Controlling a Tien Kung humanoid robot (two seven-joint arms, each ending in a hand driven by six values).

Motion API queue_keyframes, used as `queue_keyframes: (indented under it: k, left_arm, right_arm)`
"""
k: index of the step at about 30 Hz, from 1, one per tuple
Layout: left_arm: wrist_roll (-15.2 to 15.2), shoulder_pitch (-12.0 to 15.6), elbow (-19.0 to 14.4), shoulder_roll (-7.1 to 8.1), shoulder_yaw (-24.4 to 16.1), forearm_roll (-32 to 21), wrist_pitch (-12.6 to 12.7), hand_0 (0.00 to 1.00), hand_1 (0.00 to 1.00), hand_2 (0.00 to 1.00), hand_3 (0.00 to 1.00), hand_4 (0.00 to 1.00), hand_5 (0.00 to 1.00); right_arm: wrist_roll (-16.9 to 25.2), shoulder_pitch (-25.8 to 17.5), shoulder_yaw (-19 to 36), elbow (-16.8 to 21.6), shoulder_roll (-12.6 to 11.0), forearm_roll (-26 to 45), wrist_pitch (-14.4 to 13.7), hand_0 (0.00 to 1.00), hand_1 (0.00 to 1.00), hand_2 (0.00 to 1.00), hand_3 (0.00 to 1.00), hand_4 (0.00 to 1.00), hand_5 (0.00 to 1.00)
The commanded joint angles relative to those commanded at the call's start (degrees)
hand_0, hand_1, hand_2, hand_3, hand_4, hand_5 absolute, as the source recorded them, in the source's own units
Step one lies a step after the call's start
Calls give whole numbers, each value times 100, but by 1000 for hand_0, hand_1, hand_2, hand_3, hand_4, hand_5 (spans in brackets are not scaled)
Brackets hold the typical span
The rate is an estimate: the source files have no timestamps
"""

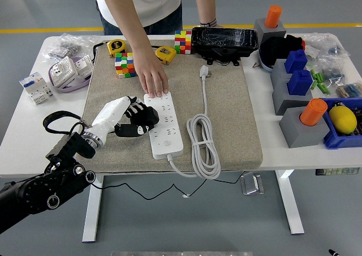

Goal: Put the plug near the board,insert it into the board,press the button,pull the plug out

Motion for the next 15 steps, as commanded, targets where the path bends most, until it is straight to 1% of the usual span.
queue_keyframes:
  k: [6, 15]
  left_arm:
    - [1, -4, 73, 20, 25, 3, 57, 430, 456, 477, 529, 733, 115]
    - [-7, 9, 95, 58, 30, 10, 53, 429, 456, 477, 529, 733, 117]
  right_arm:
    - [-1, 0, 14, -3, 10, -1, -1, 612, 647, 665, 559, 953, 506]
    - [2, -2, 15, 3, 14, -5, 0, 613, 647, 665, 559, 954, 506]
